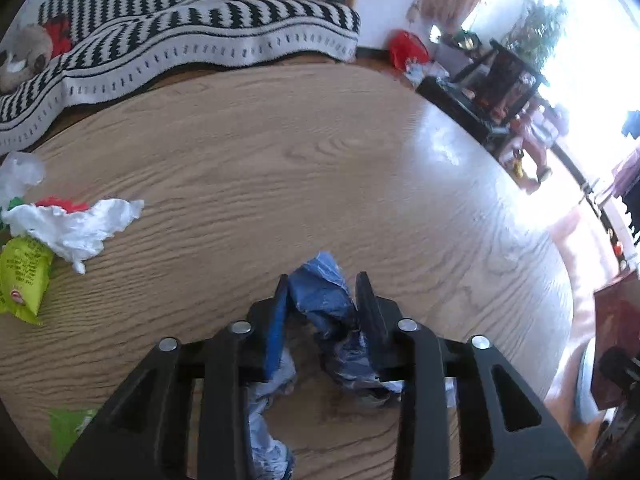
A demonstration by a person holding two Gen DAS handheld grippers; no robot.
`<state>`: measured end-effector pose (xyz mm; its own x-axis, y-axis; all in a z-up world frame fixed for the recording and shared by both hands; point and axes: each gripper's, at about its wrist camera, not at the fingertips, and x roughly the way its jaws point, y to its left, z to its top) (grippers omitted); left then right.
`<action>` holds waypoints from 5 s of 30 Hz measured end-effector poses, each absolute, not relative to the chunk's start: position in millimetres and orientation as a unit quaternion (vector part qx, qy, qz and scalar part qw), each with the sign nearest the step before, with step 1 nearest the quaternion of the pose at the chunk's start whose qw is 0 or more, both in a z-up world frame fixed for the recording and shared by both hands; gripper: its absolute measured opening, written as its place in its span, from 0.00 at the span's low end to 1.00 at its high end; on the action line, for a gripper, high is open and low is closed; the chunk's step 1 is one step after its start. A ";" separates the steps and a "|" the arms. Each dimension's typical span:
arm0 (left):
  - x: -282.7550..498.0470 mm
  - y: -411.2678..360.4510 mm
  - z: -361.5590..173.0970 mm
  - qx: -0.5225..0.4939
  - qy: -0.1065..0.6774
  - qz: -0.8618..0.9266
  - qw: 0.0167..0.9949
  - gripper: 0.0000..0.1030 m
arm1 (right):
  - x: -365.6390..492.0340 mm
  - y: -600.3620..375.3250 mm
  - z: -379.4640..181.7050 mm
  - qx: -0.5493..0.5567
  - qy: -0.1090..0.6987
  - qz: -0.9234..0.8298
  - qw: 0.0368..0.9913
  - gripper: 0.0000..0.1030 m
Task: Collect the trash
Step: 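Carry both items to the black bin and open both tools over it, then return both tools to the trash on the table, then grasp the crumpled silver foil paper with the right tool while the left tool grasps the green-white paper bag, then carry the foil paper and green-white bag over the black bin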
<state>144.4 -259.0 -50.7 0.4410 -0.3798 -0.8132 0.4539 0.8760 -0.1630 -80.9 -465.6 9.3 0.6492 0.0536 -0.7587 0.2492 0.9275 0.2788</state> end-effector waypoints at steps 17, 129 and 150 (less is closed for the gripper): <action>53.3 -332.3 7.8 0.043 0.410 -0.336 0.847 0.25 | -147.9 -536.5 2.4 0.217 0.402 -0.128 0.880 0.56; 68.4 -106.2 -57.0 0.103 0.436 -0.177 0.876 0.38 | 59.1 -250.1 -42.2 0.035 0.502 0.027 0.863 0.26; 50.0 -196.5 -40.9 0.125 0.427 -0.230 0.866 0.37 | 5.1 -334.4 -21.1 0.073 0.479 -0.023 0.874 0.26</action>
